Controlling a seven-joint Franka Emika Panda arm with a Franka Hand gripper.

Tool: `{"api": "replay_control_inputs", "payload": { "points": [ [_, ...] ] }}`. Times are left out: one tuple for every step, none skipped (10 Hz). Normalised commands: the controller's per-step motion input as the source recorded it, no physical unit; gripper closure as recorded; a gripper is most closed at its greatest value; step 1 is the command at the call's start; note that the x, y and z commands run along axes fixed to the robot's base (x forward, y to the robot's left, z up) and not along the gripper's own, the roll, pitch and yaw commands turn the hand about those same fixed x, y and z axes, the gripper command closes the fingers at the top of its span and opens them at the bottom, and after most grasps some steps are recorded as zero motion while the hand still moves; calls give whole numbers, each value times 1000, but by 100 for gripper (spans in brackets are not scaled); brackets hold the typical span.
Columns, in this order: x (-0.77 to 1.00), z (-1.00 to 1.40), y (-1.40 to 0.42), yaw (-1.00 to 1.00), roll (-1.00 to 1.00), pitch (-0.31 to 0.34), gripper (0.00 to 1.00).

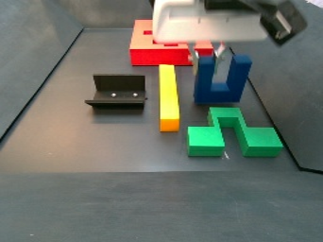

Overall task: Pick up the blue object. Move up. Move to above the board. Insert the blue object.
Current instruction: Move up, then move to above the board.

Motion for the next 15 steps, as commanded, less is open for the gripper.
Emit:
{"api": "replay_control_inputs", "payload": {
  "points": [
    [-25, 665, 52, -28, -8, 58, 100],
    [15, 268, 28, -19, -18, 33, 100],
    [0, 1400, 0, 0, 0, 0, 100],
    [-19, 1400, -6, 4, -2, 19, 100],
    [-59, 1400, -16, 1, -10, 10, 100],
    [-5, 1400, -6, -3, -26, 10, 100],
    [44, 1400, -2, -5, -35, 44, 100],
    [28, 483, -4, -8, -50, 82, 100],
    [33, 236, 3, -4, -51, 62, 100],
    [298, 196, -1400, -82, -23, 98, 100],
    [291, 198, -1400, -65, 31, 110, 100],
    [299, 207, -1400, -25, 50, 125, 100],
    [312, 211, -1400, -29, 3, 126, 100],
    [338, 208, -1400, -3, 1, 144, 100],
    [349, 212, -1400, 14, 13, 149, 100]
  ]
}}
